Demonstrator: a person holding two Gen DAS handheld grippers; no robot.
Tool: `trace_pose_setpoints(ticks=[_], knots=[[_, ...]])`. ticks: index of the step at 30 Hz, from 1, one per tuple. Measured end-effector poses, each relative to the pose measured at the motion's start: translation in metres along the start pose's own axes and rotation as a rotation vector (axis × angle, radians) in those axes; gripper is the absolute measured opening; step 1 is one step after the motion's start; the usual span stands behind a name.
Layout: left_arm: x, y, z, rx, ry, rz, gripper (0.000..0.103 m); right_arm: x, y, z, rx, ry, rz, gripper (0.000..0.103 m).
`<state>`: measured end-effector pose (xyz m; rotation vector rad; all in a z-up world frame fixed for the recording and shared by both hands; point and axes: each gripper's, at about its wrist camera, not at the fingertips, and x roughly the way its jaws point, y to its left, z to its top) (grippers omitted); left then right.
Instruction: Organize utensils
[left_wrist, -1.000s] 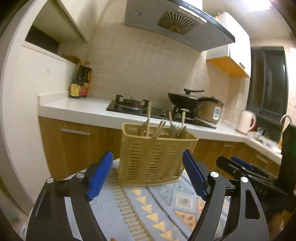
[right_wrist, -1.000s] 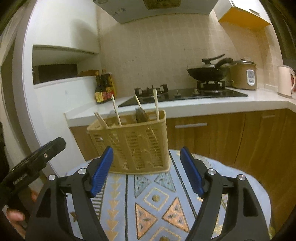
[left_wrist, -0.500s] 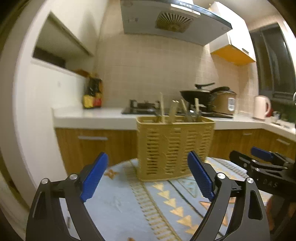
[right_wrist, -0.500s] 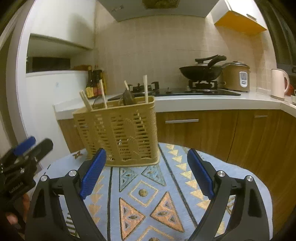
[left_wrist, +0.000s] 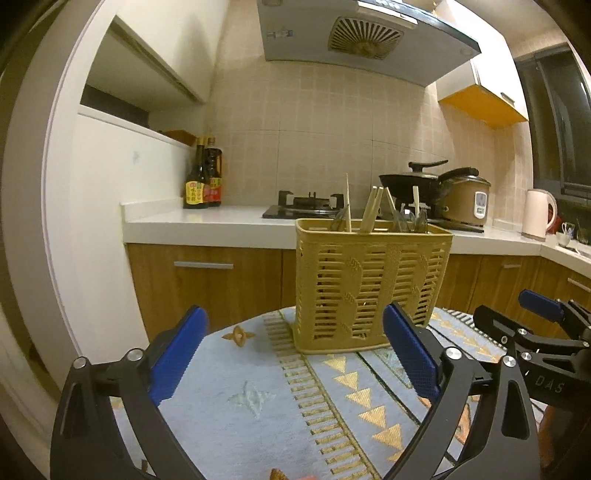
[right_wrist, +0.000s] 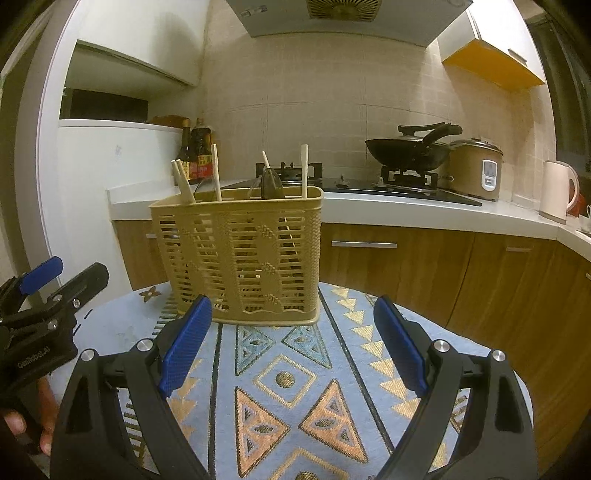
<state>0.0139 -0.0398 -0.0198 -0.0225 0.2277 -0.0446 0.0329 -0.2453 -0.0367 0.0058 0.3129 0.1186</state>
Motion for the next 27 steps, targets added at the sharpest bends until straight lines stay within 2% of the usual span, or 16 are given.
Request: trace_pose_setpoints(ticks=[10, 27], knots=[[0.003, 0.001, -0.001, 0.001, 0.014, -0.007, 0.095, 0.004, -0.01, 0.0, 0.046, 0.027, 0.023, 0.085], [0.003, 0.0, -0.002, 0.014, 0.028, -0.014, 0.095, 0.005, -0.009, -0.001, 0.037, 0.028, 0.033, 0.085]])
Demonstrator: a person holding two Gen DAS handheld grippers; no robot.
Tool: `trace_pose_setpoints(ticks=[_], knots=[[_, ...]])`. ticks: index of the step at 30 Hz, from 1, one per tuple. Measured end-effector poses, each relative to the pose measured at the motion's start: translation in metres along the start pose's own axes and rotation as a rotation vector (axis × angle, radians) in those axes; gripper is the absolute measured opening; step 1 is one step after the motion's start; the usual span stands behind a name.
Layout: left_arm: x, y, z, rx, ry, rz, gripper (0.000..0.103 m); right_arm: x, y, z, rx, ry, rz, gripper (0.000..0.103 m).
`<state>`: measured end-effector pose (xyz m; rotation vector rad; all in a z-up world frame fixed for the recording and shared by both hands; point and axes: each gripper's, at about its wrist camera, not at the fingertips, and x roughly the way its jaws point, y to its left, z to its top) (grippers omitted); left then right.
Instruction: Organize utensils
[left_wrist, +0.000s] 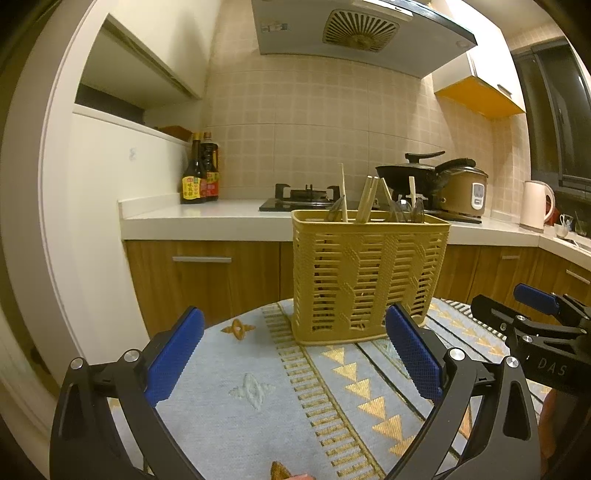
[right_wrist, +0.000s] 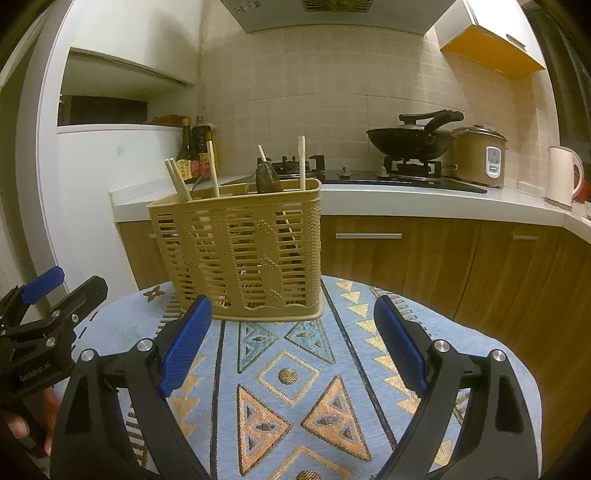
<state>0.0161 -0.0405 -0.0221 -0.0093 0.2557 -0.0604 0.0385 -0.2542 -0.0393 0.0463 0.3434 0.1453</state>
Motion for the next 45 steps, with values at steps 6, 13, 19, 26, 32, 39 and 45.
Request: trace_pose_setpoints(ticks=[6, 13, 19, 26, 32, 39, 45], knots=[[0.002, 0.003, 0.0, -0.014, 0.01, 0.009, 0.095, -0.003, 0.002, 0.0, -0.01, -0.017, -0.014, 0.085], [0.005, 0.006, -0.001, -0.029, 0.025, 0.001, 0.095, -0.002, 0.003, -0.001, -0.016, -0.01, -0.013, 0.085], [0.004, 0.005, 0.0, -0.019, 0.021, 0.001, 0.095, -0.002, 0.004, -0.001, -0.017, -0.009, -0.015, 0.085], [-0.001, 0.001, -0.001, 0.005, 0.0, -0.001, 0.095, -0.001, 0.005, 0.0, -0.021, -0.002, -0.019, 0.085], [-0.001, 0.0, -0.001, 0.008, -0.006, 0.002, 0.095, 0.001, 0.002, 0.0, -0.011, 0.003, -0.022, 0.085], [-0.003, 0.0, -0.001, 0.014, -0.014, 0.004, 0.095, 0.001, 0.002, 0.0, -0.006, 0.006, -0.023, 0.085], [-0.006, 0.0, -0.001, 0.016, -0.029, 0.003, 0.095, 0.002, 0.004, -0.001, -0.014, 0.012, -0.026, 0.085]])
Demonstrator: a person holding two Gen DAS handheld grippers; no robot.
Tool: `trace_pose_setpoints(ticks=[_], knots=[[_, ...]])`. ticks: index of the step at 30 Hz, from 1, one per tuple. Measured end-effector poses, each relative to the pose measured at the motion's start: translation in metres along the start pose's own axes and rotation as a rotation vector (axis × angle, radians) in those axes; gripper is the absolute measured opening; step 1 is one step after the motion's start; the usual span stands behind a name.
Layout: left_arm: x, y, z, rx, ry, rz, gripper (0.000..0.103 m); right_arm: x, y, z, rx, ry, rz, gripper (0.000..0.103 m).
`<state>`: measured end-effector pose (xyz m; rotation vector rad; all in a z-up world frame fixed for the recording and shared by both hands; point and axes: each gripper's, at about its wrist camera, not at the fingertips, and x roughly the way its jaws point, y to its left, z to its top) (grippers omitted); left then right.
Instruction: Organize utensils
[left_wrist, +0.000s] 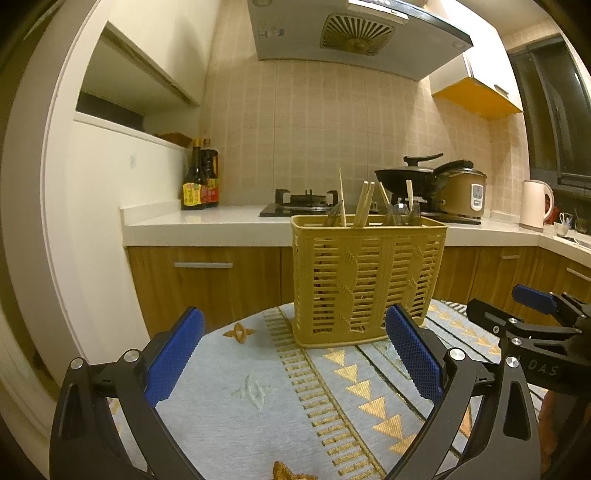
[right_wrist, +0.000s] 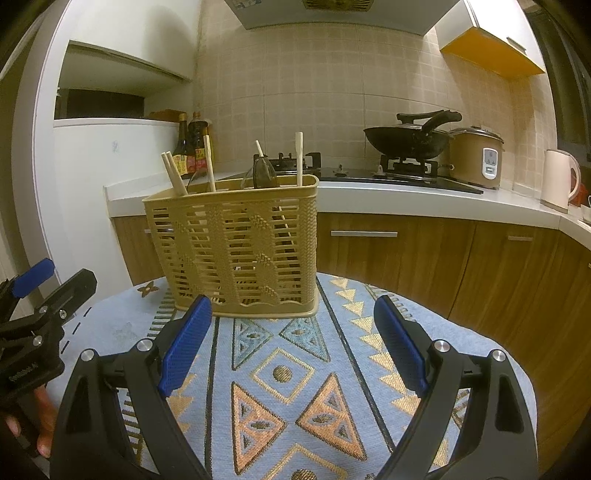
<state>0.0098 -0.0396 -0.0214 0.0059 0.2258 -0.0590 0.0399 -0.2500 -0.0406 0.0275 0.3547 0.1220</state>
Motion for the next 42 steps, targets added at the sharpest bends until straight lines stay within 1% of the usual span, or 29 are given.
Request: trace_pose_setpoints(ticks=[13, 23, 42], knots=[[-0.0012, -0.003, 0.001, 0.019, -0.007, 0.021, 0.095, -0.0007, 0.0019, -0.0005, -0.007, -0.001, 0.005, 0.087], [0.0047, 0.0004, 0.001, 0.001, 0.017, 0.012, 0.095, 0.0004, 0.002, -0.0007, -0.006, 0.009, 0.01, 0.088], [0.0045, -0.003, 0.0002, 0.015, 0.008, 0.012, 0.095, 0.0013, 0.0024, -0.0011, -0.008, 0.008, 0.007, 0.089]])
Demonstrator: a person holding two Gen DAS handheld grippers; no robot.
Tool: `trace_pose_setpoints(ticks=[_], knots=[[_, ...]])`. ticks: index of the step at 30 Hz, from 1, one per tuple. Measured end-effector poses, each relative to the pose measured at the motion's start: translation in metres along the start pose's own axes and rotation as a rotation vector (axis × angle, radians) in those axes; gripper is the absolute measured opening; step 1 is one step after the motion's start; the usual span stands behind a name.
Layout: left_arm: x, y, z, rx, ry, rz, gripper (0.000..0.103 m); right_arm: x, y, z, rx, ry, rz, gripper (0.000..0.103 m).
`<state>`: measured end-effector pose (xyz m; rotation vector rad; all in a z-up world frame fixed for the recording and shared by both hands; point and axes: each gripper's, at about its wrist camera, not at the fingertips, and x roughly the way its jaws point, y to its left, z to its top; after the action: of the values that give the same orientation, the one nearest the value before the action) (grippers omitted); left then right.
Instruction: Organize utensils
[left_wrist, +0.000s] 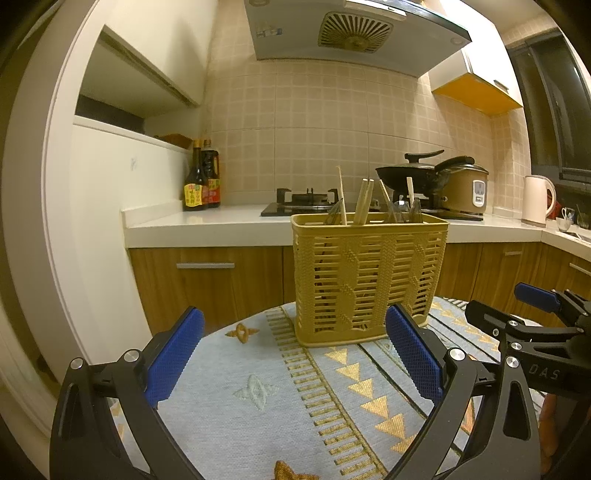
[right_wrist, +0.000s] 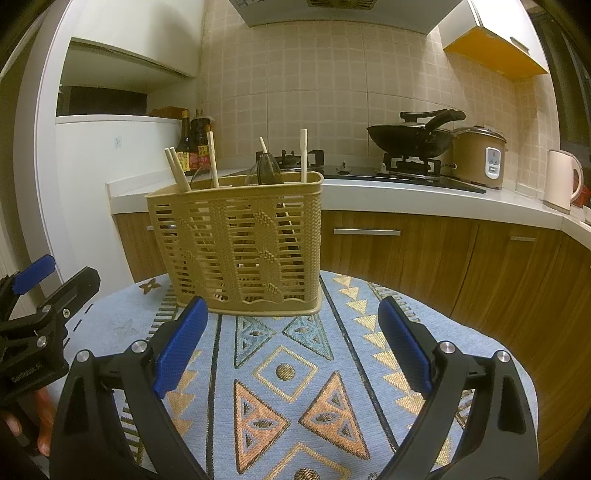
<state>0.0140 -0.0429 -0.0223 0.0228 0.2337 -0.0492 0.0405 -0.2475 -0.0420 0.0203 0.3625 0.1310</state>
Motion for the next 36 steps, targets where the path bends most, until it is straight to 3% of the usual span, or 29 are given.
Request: trace_pose_setpoints(ticks=[36], knots=[[-0.0039, -0.0042, -0.0014, 0.025, -0.009, -0.001, 0.095, 0.0005, -0.0017, 0.0004, 0.003, 0.008, 0.004, 0.092]])
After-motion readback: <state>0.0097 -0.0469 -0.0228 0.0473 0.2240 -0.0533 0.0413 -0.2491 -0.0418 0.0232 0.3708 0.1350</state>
